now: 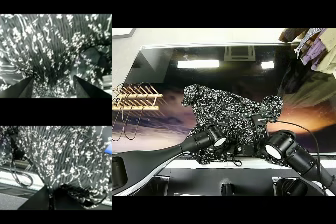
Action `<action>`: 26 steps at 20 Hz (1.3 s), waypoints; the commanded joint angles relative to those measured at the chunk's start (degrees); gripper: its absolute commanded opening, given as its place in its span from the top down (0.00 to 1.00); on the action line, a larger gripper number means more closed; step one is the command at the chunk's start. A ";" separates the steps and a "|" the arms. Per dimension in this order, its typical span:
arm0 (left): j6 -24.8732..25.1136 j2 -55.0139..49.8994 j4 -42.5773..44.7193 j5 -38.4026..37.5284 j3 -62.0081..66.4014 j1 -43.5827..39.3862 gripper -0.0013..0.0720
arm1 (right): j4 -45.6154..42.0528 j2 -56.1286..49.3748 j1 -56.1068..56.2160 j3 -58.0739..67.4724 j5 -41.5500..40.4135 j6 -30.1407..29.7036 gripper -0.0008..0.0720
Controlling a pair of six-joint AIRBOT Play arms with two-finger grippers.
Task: Fold the clothes and pants, and hang the long-sleeved shirts on hangers.
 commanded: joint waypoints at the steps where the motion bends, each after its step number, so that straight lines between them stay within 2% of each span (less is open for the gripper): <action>1: -1.38 -0.85 0.02 1.16 0.04 -0.42 0.23 | 0.07 0.04 0.04 0.04 0.02 0.17 0.95; 3: -1.36 -1.33 0.04 1.16 0.04 -0.46 0.24 | 0.09 0.04 0.04 0.04 0.04 0.35 0.95; 4: -1.36 -1.60 0.02 1.14 0.04 -0.55 0.31 | 0.09 0.04 0.04 0.04 0.07 0.37 0.95; 5: -1.33 -1.88 0.02 1.16 0.04 -0.70 0.45 | 0.09 0.04 0.04 0.04 0.11 0.87 0.95; 7: -1.36 -2.23 -0.26 1.36 0.07 -0.87 0.53 | 0.11 0.04 0.04 0.04 0.24 2.19 0.95; 8: -1.29 -2.32 -0.50 1.33 0.07 -0.96 0.65 | 0.13 0.04 0.04 0.04 0.35 2.75 0.95; 9: -0.33 -2.34 -1.14 1.33 0.07 -1.01 0.92 | 0.28 0.04 0.04 0.04 0.70 3.32 0.95; 10: 0.17 -2.32 -1.57 1.33 0.07 -1.05 0.96 | 0.31 0.04 0.04 0.04 1.27 4.57 0.95; 14: -0.31 0.50 -1.46 0.68 0.07 -0.37 0.96 | -0.11 0.07 0.04 0.04 4.98 6.49 0.95; 17: -0.28 6.36 -1.46 -1.31 0.07 1.66 0.96 | -4.37 0.07 0.04 1.60 8.24 9.46 0.95; 20: -0.37 13.60 -1.53 -2.21 0.11 2.32 0.96 | -14.34 0.02 -0.13 9.35 10.64 14.47 0.95; 22: -1.86 17.62 -1.99 -2.49 0.76 2.01 0.96 | -15.02 -0.37 -4.87 16.63 11.91 15.47 0.96; 23: -2.16 19.06 -2.64 -2.23 1.46 1.84 0.96 | -13.75 -0.94 -8.35 20.37 11.58 13.68 0.96; 26: -2.86 20.55 -3.04 -1.51 6.43 0.17 0.96 | -8.37 -5.14 -16.98 32.79 10.47 1.18 0.96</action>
